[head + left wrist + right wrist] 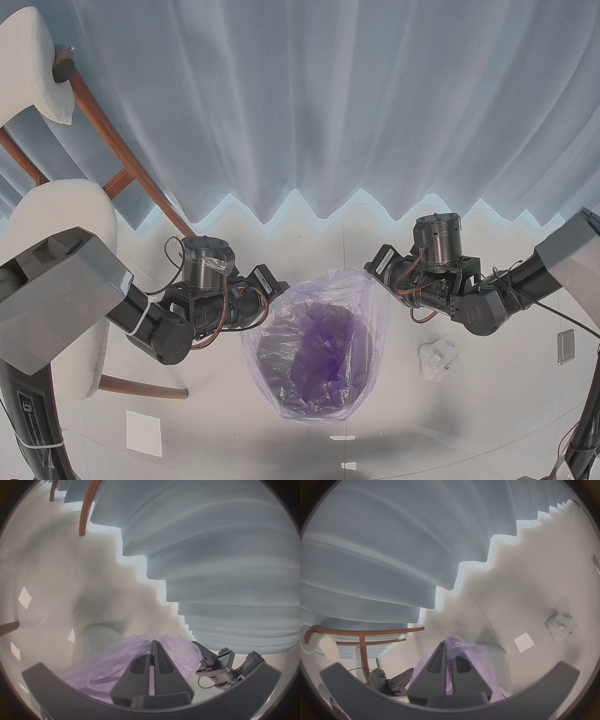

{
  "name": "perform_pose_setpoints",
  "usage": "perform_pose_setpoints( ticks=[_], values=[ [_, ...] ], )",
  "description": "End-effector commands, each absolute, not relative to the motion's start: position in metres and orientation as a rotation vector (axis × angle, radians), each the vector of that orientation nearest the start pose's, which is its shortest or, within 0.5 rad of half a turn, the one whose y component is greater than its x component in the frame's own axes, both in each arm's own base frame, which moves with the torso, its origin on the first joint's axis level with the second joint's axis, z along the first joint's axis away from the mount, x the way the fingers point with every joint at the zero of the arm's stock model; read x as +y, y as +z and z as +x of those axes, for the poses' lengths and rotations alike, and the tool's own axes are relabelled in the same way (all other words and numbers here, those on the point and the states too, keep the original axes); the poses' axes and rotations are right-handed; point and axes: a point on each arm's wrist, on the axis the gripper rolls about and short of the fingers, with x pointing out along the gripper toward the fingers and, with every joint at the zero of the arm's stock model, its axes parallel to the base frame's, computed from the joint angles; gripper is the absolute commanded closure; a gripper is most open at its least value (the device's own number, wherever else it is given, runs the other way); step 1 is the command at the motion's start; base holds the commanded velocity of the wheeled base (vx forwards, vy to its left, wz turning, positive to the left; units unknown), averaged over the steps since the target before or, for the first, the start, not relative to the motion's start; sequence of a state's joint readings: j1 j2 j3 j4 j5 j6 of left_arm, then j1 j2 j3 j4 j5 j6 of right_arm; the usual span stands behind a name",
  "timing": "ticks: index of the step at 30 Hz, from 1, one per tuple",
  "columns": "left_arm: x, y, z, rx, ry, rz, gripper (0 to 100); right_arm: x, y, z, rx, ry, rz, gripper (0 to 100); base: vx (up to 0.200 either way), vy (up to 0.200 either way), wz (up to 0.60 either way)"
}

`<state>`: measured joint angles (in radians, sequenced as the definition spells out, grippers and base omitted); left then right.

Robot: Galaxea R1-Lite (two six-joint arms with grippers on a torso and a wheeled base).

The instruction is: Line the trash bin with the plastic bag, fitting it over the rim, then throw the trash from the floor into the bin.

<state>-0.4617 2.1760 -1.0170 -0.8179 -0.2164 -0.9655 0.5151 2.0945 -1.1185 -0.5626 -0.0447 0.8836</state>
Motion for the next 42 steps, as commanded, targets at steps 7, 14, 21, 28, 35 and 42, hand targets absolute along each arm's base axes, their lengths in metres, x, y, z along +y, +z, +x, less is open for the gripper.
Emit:
perform_pose_setpoints(
  ticks=[7, 14, 21, 28, 35, 42],
  values=[
    [-0.166, 0.075, 0.384, 0.642, -0.361, -0.933, 100, 0.2, 0.098, 0.377, 0.602, 0.21, 0.733, 100, 0.0, 0.0, 0.0],
    [-0.163, 0.065, 0.385, 0.669, -0.336, -0.931, 100, 0.198, 0.085, 0.381, 0.625, 0.187, 0.725, 100, 0.0, 0.0, 0.0],
    [-0.164, 0.06, 0.38, 0.683, -0.316, -0.923, 100, 0.19, 0.099, 0.372, 0.606, 0.191, 0.746, 0, 0.0, 0.0, 0.0],
    [-0.163, 0.061, 0.377, 0.679, -0.311, -0.921, 100, 0.17, 0.141, 0.324, 0.631, 0.317, 0.778, 0, 0.0, 0.0, 0.0],
    [-0.159, 0.05, 0.37, 0.709, -0.289, -0.913, 100, 0.136, 0.113, 0.283, 0.716, 0.325, 0.593, 0, 0.0, 0.0, 0.0],
    [-0.161, 0.052, 0.371, 0.695, -0.304, -0.908, 100, 0.135, 0.082, 0.282, 0.699, 0.347, 0.525, 0, 0.0, 0.0, 0.0]
  ],
)
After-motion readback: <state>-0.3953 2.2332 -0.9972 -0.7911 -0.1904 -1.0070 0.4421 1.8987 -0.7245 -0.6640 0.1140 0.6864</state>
